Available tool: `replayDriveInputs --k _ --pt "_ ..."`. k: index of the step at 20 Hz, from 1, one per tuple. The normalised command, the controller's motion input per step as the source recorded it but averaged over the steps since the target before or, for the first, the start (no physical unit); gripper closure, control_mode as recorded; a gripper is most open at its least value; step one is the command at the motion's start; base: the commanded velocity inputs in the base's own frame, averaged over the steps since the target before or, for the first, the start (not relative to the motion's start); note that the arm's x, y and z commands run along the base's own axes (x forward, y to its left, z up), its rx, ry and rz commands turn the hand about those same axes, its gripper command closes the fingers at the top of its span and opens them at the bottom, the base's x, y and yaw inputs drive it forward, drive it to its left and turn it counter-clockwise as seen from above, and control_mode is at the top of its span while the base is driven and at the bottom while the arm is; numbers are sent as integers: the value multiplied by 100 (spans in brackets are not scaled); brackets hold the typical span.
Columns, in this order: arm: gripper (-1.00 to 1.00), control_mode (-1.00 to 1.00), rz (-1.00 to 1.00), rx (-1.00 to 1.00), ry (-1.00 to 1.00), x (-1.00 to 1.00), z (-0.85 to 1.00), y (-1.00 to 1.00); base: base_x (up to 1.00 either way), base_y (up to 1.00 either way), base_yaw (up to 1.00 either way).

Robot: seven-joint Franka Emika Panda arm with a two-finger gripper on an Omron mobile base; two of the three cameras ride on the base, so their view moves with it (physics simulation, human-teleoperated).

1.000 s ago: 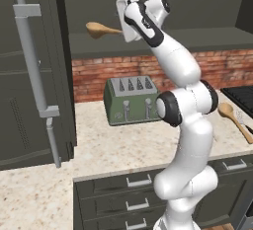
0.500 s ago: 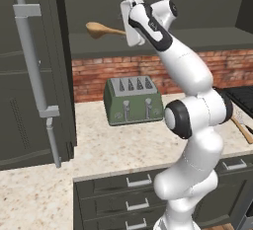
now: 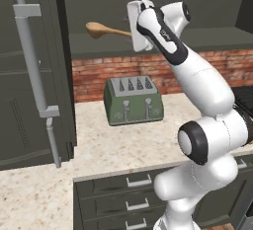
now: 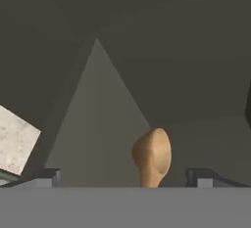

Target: Organize the utensils by type. Pick up the wooden spoons from the counter and place them in the open cabinet. Then pick up the metallic utensils from the counter and place them in the open drawer.

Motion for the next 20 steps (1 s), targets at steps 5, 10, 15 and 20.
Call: replayDriveInputs --k 5,10,15,20 --pt "-100 -100 -13 19 11 -78 10 -25 0 0 0" --pt "-100 -100 -21 20 10 -79 9 -45 0 0 0" --pt "-100 -100 -50 9 14 -64 0 -40 0 0 0" --pt "-100 -100 -66 8 31 -47 0 -30 0 0 0"
